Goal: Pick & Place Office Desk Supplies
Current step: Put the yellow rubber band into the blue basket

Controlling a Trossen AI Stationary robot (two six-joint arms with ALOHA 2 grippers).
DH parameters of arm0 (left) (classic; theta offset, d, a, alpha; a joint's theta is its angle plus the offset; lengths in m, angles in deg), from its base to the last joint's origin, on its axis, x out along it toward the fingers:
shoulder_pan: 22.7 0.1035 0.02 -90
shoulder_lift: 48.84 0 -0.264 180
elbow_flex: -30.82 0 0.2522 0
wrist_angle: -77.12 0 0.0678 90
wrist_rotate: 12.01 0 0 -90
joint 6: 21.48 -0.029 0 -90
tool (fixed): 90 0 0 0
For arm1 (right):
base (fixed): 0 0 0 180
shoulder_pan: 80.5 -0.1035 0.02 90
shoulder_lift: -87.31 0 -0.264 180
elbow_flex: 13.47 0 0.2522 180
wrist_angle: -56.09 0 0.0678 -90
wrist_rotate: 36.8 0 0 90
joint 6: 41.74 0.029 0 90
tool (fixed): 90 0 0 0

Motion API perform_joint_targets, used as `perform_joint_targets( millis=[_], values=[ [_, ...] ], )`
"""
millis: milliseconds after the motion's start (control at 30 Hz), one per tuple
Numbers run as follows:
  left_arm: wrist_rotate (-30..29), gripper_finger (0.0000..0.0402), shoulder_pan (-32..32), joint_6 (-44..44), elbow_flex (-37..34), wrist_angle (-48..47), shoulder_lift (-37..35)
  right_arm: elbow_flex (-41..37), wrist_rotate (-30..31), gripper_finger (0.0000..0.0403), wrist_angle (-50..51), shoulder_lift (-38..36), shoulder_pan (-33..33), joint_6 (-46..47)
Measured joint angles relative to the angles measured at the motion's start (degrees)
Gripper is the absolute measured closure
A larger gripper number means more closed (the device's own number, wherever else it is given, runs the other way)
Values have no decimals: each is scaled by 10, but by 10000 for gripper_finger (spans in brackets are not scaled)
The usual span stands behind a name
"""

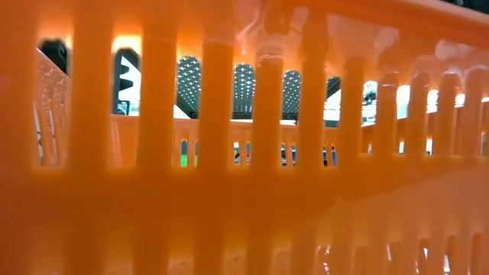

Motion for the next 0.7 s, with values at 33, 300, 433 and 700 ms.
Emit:
perform_joint_targets(
  millis=[33, 300, 433, 700],
  values=[
    [0, 190, 0, 0, 0, 0, 0, 0, 0, 225, 0, 1, 0, 0],
    [0, 190, 0, 0, 0, 0, 0, 0, 0, 225, 0, 0, 0, -1],
    [3, 190, 0, 0, 0, -1, 1, 0, 0, 225, 0, 0, 0, -1],
    [45, 190, 0, 4, -1, -4, -1, 0, 0, 225, 0, 0, 0, 0]
  ],
)
